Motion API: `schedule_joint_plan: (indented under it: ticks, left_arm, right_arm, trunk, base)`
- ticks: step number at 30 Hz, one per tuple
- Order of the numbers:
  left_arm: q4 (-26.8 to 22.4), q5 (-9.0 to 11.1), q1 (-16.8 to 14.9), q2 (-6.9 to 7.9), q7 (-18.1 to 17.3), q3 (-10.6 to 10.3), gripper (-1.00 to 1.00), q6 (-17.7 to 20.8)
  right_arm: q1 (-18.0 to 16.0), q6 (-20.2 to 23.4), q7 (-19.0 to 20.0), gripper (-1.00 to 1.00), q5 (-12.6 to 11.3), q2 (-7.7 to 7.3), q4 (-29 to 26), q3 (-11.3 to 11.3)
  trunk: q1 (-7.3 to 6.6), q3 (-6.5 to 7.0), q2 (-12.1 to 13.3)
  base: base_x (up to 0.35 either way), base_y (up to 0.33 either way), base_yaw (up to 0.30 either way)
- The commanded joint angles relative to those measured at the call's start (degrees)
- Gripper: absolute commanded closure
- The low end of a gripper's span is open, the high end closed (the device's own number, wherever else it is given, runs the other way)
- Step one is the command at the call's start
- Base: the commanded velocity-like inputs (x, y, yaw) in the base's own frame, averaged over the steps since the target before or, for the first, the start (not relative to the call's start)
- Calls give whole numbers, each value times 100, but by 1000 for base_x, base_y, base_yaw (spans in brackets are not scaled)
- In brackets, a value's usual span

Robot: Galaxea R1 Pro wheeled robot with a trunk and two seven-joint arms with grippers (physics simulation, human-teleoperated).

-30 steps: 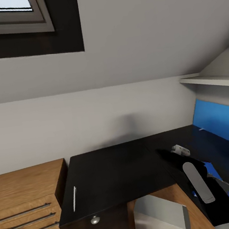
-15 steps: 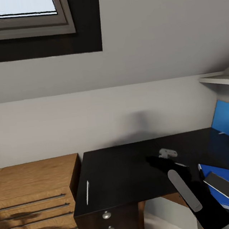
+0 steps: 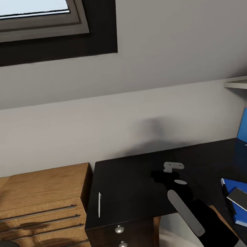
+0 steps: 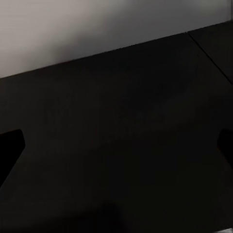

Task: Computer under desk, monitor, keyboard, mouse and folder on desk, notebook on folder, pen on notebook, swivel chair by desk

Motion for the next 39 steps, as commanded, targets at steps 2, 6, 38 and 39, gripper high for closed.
schedule_joint_plan:
  ticks: [2, 6, 38, 39]
  left_arm:
    - [-13, 7, -4, 7, 51, -33, -100, -23]
    - [-13, -1, -4, 11, 61, -34, -100, -23]
    - [-1706, 133, 75, 858, 160, -81, -100, 214]
    - [-1820, 166, 86, 910, 206, -82, -100, 288]
  right_arm:
    - [-7, 12, -93, -100, -24, 16, -2, 24]
    - [-7, 6, -113, -100, -15, 26, -11, 30]
    - [-7, -61, -129, -100, 6, 99, 31, 271]
    - [-7, -61, -129, -100, 6, 100, 32, 271]
  trunk:
    - [2, -8, -7]
    - [2, -9, -7]
    - [2, -237, -7]
    - [2, -246, -7]
  base:
    - [0, 0, 8]
    - [0, 0, 3]
    - [0, 0, 61]
    - [0, 0, 18]
